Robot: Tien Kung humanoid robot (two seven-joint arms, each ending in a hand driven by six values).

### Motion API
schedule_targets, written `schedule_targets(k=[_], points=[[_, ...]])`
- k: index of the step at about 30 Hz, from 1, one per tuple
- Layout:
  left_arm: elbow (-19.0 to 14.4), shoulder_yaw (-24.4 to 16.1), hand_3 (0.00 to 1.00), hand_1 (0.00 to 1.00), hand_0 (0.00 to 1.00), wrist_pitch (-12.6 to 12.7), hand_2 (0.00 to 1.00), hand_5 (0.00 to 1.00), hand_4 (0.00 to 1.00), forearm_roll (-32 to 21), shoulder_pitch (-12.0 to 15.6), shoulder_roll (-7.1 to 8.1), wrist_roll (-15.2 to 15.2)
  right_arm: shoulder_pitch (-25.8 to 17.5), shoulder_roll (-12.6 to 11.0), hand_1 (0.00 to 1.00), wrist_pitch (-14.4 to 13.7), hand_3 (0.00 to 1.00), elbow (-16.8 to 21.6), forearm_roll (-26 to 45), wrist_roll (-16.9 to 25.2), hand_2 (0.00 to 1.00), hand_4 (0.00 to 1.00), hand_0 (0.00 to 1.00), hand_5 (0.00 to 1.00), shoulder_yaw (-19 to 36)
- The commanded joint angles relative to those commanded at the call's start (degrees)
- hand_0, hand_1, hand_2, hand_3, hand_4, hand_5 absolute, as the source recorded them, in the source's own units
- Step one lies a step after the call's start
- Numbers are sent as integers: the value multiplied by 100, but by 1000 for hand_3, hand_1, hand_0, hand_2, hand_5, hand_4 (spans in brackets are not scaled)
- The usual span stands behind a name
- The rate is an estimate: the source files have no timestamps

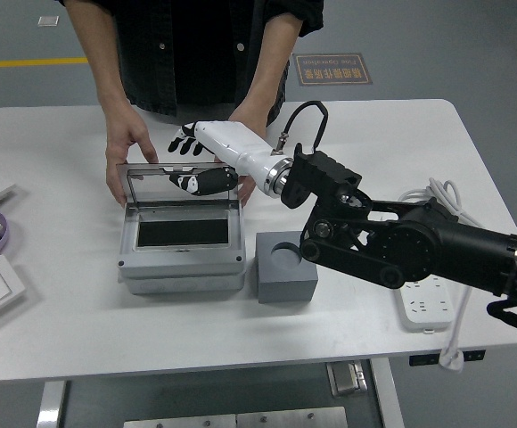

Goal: Pick up the cylinder from the cube,place it in the box,flap close box

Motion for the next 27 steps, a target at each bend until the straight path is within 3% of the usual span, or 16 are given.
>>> schedule_targets(k=[16, 27], points=[[-16, -98, 611, 567, 584, 0, 549, 202, 651, 158, -5, -33, 26, -249, -46, 606, -61, 662, 162, -42, 31, 649, 709, 633, 395, 57], [-20, -175, 611, 567, 584, -1, 548, 200, 651, 238, 4, -38, 36, -615, -397, 603, -124, 662, 1121, 119, -5, 650, 708, 618, 394, 265]])
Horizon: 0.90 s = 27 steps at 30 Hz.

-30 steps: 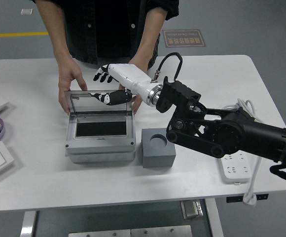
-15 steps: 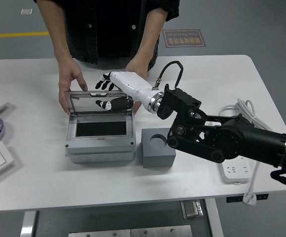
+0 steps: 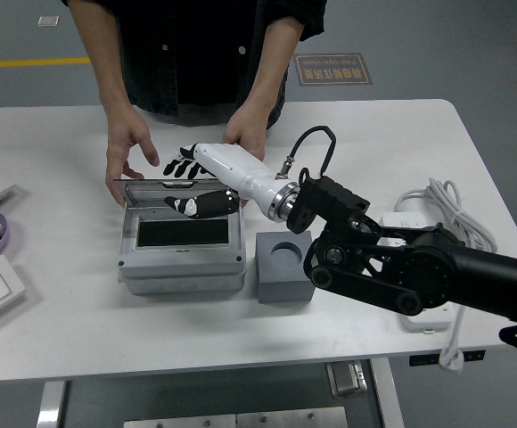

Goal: Pick up the cylinder from the cube,place it in the box,flap close box

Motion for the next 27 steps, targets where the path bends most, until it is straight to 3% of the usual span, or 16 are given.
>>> schedule_targets(k=[6, 16, 19, 27], points=[[0, -50, 610, 567, 584, 8, 548, 197, 648, 33, 2, 4, -2, -226, -158, 604, -84, 663, 303, 710, 239, 654, 706, 614, 395, -90], [14, -27, 610, 566, 583, 18, 548, 196, 647, -33, 24, -4, -8, -529, -303, 608, -160, 674, 115, 2130, 782, 665, 703, 604, 389, -25], [21, 25, 610, 566, 583, 28, 548, 196, 647, -117, 56, -2, -9, -652, -485, 608, -226, 674, 344, 2213, 789, 665, 703, 604, 389, 288], [26, 39, 609, 565, 582, 35, 548, 195, 645, -202, 140, 16, -20, -1377, -1289, 611, -437, 681, 1337, 1920, 831, 668, 689, 619, 370, 1488]])
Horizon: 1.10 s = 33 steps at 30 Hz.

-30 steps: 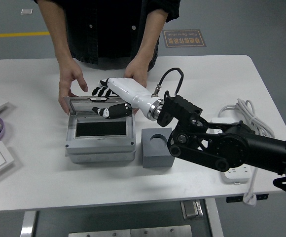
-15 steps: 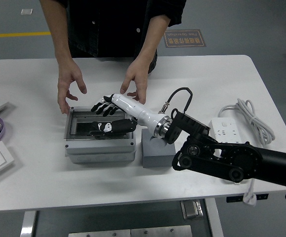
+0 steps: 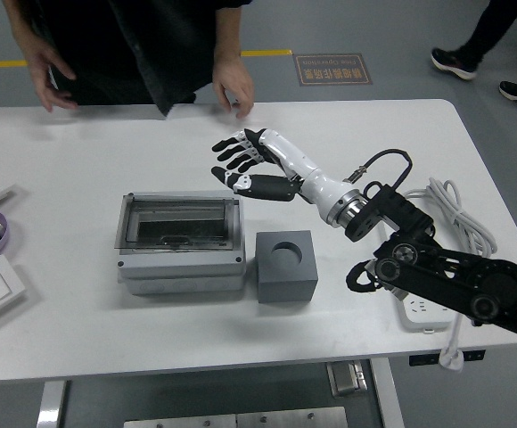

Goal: Pick up the cylinder from the cube,place it in the box,flap close box

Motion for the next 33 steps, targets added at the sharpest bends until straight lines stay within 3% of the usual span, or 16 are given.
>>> schedule_targets(k=[3, 6, 14, 33], points=[[-3, -5, 609, 565, 582, 3, 548, 195, 645, -16, 41, 4, -6, -355, -194, 611, -63, 681, 241, 92, 143, 668, 689, 619, 370, 472], [-6, 15, 609, 566, 583, 12, 548, 195, 645, -52, 100, 4, -11, -772, -291, 610, -111, 674, 210, 424, 397, 667, 689, 616, 367, 994], [-9, 92, 608, 566, 583, 20, 548, 194, 645, -135, 209, 15, -31, -1680, -167, 610, -110, 670, -134, 1265, 951, 665, 686, 616, 362, 2055], [4, 9, 608, 566, 583, 21, 548, 193, 646, -99, 234, -60, -28, -2026, -34, 609, -53, 660, -393, 1336, 938, 653, 680, 613, 355, 2605]])
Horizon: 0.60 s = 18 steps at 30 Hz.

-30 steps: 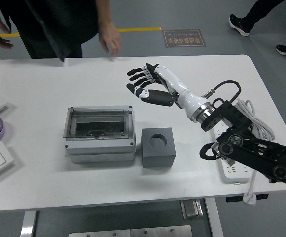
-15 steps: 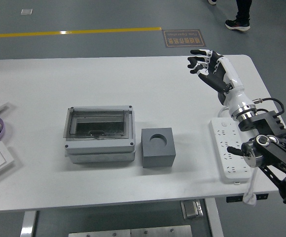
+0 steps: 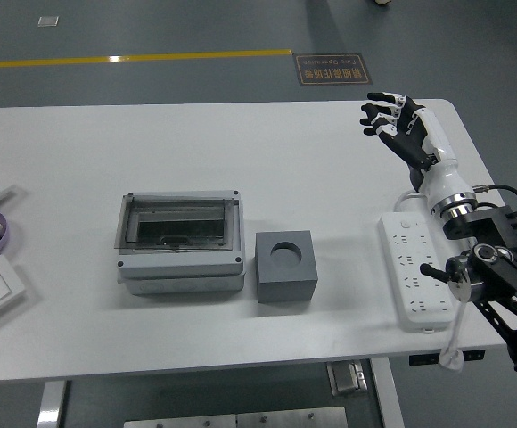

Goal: Pick up the cylinder from the cube,place it in the box,flap close box

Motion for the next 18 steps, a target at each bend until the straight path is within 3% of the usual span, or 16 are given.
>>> schedule_targets(k=[1, 2, 7, 8, 18], points=[[0, 4, 608, 566, 583, 1, 548, 193, 646, -2, -3, 5, -1, -4, 1, 609, 3, 660, -9, -5, -4, 653, 680, 613, 355, -2], [0, 10, 608, 566, 583, 4, 548, 194, 646, -7, -7, 9, -3, -8, 1, 589, 7, 633, -15, -10, -7, 634, 731, 583, 420, -4], [1, 45, 608, 566, 583, 16, 548, 194, 646, -38, -24, 21, -5, -32, 6, 589, 25, 633, -29, -18, -8, 634, 731, 583, 420, 12], [1, 48, 609, 567, 583, 18, 548, 195, 648, -38, -28, 23, -5, -34, 8, 554, 27, 598, -30, -21, -10, 611, 829, 543, 565, 17], [1, 46, 610, 568, 583, 30, 549, 195, 649, -35, -57, 43, -4, -27, 22, 555, 27, 600, -41, -91, -35, 615, 830, 552, 579, 91]])
